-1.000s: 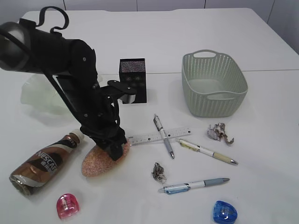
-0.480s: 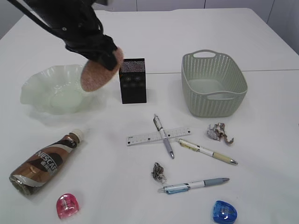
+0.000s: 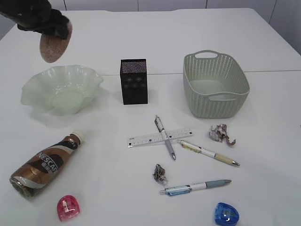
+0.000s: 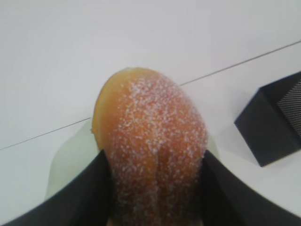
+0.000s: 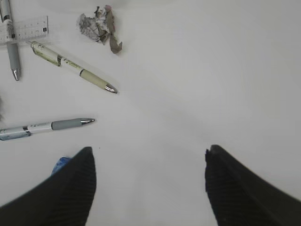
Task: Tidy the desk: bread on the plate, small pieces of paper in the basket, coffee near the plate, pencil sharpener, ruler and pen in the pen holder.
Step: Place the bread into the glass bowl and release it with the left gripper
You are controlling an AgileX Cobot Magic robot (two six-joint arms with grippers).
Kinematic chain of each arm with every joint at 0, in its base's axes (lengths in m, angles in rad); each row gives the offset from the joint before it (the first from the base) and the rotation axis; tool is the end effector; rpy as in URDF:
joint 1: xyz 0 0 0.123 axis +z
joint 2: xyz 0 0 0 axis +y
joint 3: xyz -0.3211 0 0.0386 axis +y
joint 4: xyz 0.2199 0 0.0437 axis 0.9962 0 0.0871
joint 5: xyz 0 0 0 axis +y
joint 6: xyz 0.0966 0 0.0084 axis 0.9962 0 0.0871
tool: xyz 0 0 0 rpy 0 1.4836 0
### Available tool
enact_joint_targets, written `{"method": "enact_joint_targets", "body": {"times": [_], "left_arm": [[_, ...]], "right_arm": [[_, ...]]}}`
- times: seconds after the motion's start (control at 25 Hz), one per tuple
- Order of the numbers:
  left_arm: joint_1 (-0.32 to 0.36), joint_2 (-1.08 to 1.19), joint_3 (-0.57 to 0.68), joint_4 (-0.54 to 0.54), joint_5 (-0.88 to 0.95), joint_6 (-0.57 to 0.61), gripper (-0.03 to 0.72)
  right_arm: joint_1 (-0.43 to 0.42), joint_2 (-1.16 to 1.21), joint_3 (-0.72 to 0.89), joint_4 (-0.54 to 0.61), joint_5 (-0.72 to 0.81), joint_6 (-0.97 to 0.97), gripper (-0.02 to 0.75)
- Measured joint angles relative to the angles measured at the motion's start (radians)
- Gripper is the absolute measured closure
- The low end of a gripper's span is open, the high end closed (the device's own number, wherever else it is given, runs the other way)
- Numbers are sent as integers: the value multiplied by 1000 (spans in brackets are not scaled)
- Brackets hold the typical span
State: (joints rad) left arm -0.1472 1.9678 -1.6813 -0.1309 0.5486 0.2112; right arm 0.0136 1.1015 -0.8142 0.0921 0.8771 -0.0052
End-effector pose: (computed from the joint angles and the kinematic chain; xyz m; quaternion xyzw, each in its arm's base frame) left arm 0.4483 -0.0731 0.3184 0.1261 0.9066 -0.0408 0.4006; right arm 0.1583 0.0090 0.3213 0.0108 0.9688 0.0425 0.2439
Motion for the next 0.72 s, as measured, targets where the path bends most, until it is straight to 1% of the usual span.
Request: {"method": "enact_joint_targets", "body": {"times": [0.16,0.44,0.6,0.72], "left_arm": [[29,82,0,0,-66,-2,302],[33,186,0,-4,-99,-2,300],[33,220,0,-4,-80,-2,257],[33,226,0,-5,-59,-2,194]], "right_arm": [[0,0,0,0,0,0,206],[0,0,0,0,-9,-2,206],[0,0,0,0,-17,-4,206],[0,0,0,-6,-32,-4,206]]}}
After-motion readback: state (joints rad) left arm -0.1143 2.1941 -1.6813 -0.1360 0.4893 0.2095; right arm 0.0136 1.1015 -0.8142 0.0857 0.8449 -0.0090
